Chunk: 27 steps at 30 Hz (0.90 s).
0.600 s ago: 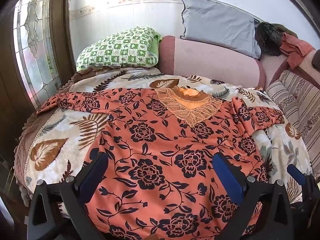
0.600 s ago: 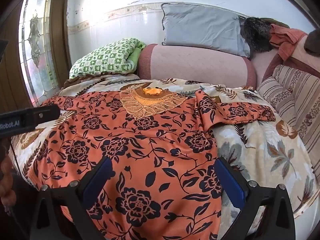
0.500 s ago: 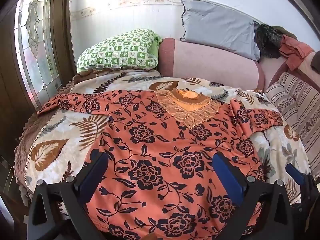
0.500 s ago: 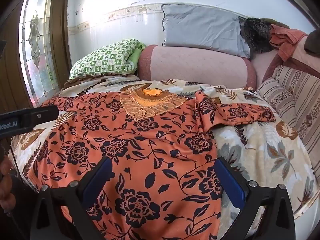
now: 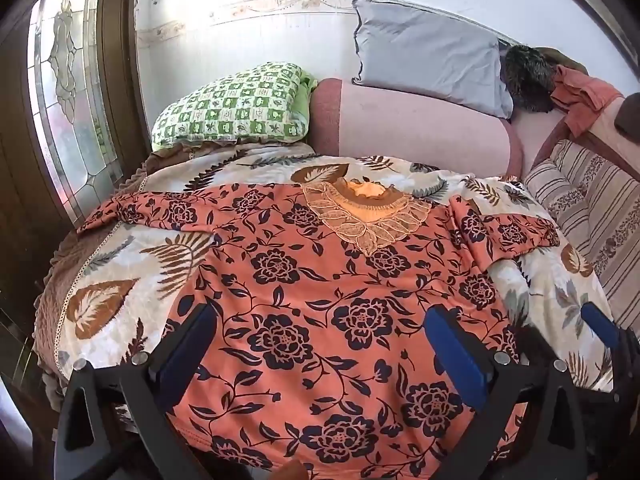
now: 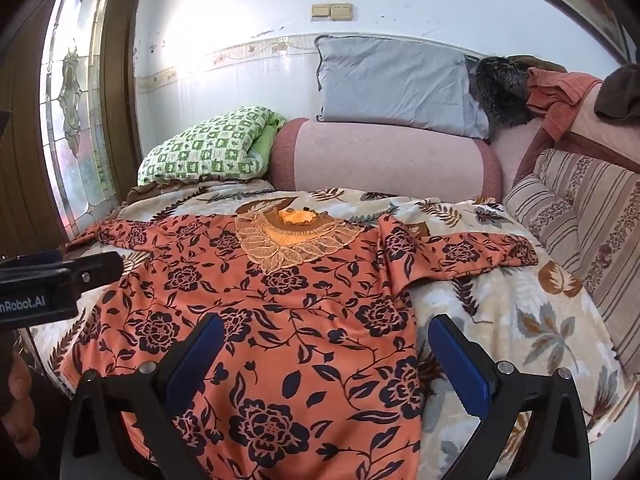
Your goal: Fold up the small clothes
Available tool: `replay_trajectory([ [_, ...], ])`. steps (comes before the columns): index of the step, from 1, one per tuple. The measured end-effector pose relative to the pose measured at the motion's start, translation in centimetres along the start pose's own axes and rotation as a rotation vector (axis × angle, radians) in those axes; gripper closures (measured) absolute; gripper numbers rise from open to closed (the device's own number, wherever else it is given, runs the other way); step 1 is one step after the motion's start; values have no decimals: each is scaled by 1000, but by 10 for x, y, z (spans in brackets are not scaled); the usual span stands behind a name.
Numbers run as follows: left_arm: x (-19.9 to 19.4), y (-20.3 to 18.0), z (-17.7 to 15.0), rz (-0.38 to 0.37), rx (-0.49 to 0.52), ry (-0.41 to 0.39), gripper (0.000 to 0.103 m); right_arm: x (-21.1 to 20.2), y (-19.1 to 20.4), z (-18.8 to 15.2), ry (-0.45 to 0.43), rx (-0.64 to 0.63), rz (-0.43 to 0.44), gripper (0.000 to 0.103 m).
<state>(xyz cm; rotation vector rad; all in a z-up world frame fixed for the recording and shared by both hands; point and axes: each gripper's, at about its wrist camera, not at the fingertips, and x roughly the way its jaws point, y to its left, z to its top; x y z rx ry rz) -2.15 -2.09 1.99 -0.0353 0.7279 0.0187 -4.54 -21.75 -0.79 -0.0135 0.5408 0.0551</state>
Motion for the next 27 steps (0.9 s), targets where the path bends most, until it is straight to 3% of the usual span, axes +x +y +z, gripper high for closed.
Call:
replay_trajectory([
  [4,-17,-4,9,-25,-21,16,0,-7,-9,9,-30,19,-7,0],
  [6,-41,-14,20,-73,-23,-23,0,-11,-13,17,-60,25,-20,0],
  [11,-80,-37,37,-102,3,-97,0,-27,-27,37,-119,56,-40,0],
  [14,-66,-33,34,-64,-12,-69,0,-32,-28,39,-125,52,-36,0],
  [18,-32,-20,21,-31,-49,61,0,-31,-24,30,-106,65,-20,0],
  [24,-39,-26,9,-15,-12,36,0,-27,-26,22,-83,72,-14,0],
  [27,-62,-18,18,20,-37,-35,0,-30,-27,25,-98,81,-11,0],
])
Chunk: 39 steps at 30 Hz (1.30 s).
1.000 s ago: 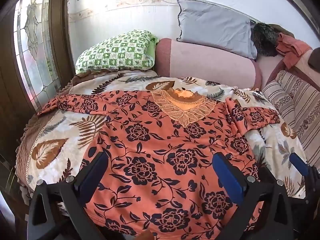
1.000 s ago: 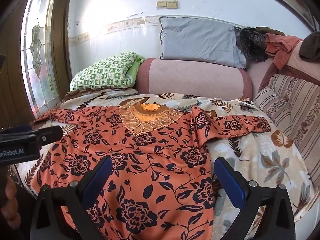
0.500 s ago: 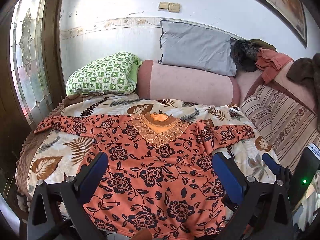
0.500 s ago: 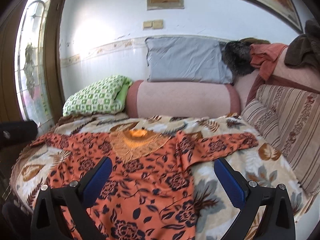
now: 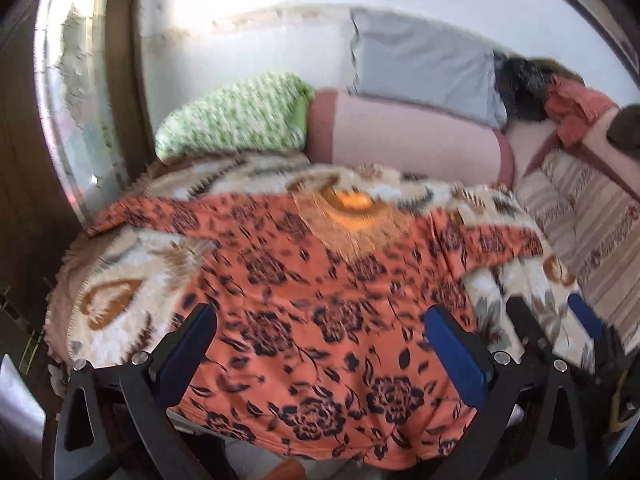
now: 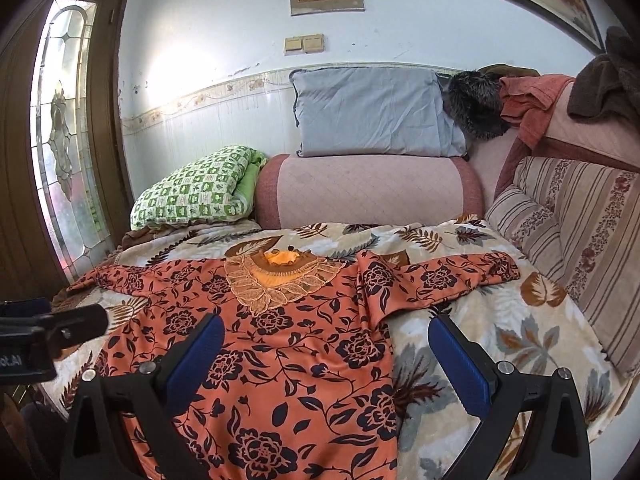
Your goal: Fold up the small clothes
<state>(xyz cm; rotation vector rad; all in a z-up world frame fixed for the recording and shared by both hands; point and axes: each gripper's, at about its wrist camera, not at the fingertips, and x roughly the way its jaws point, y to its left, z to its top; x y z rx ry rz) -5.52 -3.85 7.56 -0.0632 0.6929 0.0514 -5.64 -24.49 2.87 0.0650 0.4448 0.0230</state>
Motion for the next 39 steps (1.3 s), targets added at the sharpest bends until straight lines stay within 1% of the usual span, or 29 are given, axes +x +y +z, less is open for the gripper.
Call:
replay_trajectory([
  [2,-28,8,8,23,-25,-73,0,-2,5,4,-10,-7,12,0],
  [4,-71,23,16,49,-60,-157,0,-2,13,8,-19,-26,26,0],
  [6,-109,38,23,41,-90,-206,0,-5,21,13,-39,-30,51,0],
  [8,-143,47,28,44,-97,-269,0,-10,28,18,-63,-23,77,0],
  [10,-165,51,35,32,-86,-306,0,-16,32,22,-79,-3,101,0],
  [11,-168,52,38,10,-80,-303,0,-20,33,24,-88,6,111,0],
  [13,-154,49,36,-1,-67,-266,0,-27,34,25,-93,14,124,0],
  [15,-115,43,26,4,-54,-160,0,-30,32,23,-78,12,125,0],
  [17,-64,39,11,-4,-35,-38,0,-29,25,19,-55,27,112,0],
  [18,-34,36,2,4,-13,25,0,-27,19,18,-35,40,102,0],
  [20,11,33,-16,39,17,104,0,-22,8,13,11,69,78,0],
  [23,47,34,-30,39,21,132,0,-16,-4,6,44,80,29,0],
  [25,58,32,-33,32,21,136,0,-6,-6,4,65,69,-1,0],
  [28,73,31,-28,22,19,143,0,12,-3,7,107,45,-4,0],
  [31,85,28,-21,26,35,143,0,26,2,8,119,33,-7,0],
  [39,108,29,-11,28,36,157,0,56,8,10,150,32,-3,0],
])
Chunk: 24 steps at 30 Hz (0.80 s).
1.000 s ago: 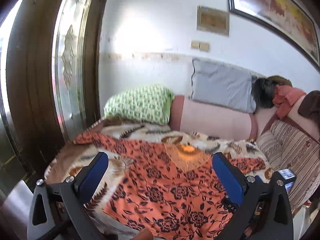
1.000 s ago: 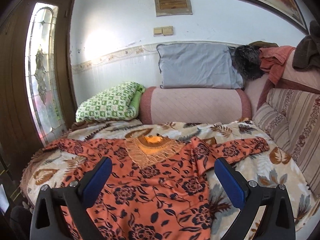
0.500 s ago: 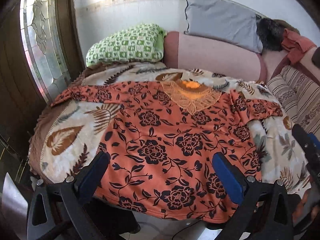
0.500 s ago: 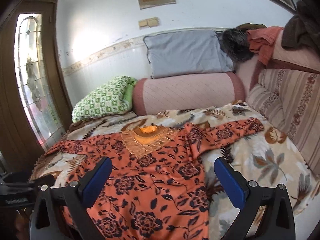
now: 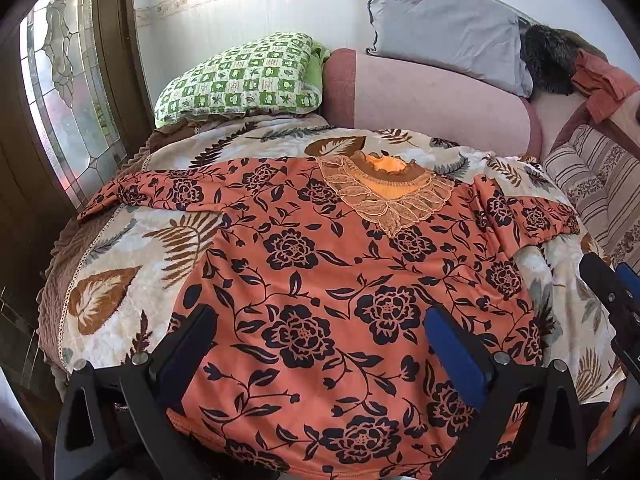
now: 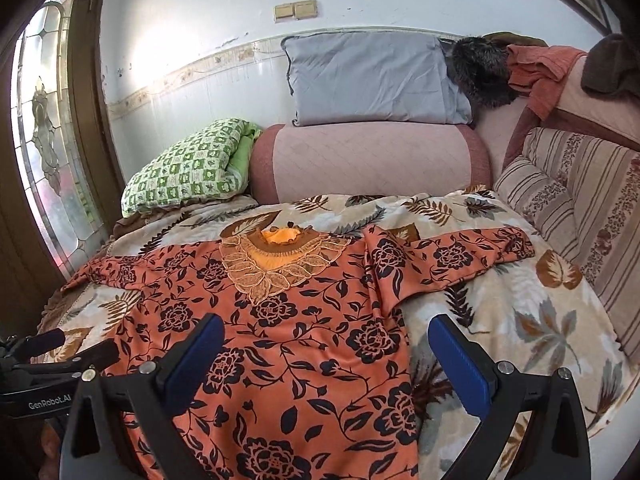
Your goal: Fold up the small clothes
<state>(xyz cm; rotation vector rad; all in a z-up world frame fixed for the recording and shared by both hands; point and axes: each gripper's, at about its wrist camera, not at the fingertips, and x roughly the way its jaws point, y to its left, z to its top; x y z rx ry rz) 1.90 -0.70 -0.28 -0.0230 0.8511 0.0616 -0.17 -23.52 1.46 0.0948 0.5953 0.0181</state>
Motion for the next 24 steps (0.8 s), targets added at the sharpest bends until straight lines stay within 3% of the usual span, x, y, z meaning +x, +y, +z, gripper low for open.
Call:
replay_trajectory([
  [24,21,-3,1,-4,21,23,0,14,-6,3,8,21,25,0],
])
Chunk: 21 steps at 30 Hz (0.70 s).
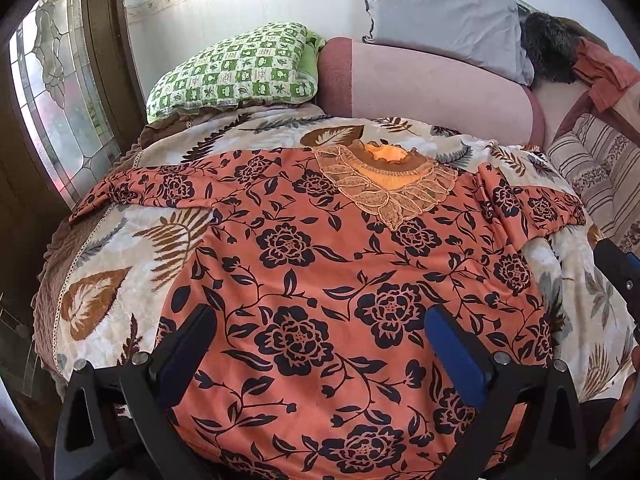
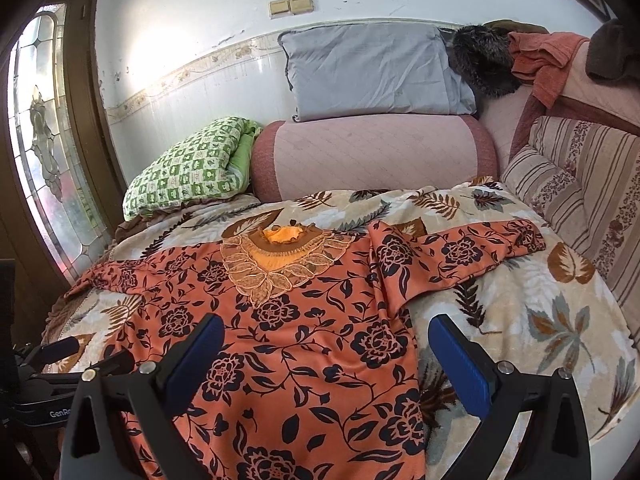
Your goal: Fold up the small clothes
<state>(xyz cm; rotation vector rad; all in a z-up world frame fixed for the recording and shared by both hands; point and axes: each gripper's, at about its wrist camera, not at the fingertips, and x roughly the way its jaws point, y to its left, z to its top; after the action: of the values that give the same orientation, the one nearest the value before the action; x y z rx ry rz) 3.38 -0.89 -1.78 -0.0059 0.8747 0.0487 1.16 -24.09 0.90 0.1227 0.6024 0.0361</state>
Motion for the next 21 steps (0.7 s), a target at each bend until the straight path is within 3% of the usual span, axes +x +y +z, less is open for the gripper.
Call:
replay_trajectory([
  [7,6,0,1,-5,4,1,0,6,-4,2,4,5,10,0],
  [12,20,3,-2,-20,-7,24,0,28,-41,7,61,120,45,0],
  [16,34,3,-4,-12,4,41,0,56,-117,17,103,332,51,0],
  [21,53,3,-5,-14,5,59,0,105,-253,19,136,733,87,1],
])
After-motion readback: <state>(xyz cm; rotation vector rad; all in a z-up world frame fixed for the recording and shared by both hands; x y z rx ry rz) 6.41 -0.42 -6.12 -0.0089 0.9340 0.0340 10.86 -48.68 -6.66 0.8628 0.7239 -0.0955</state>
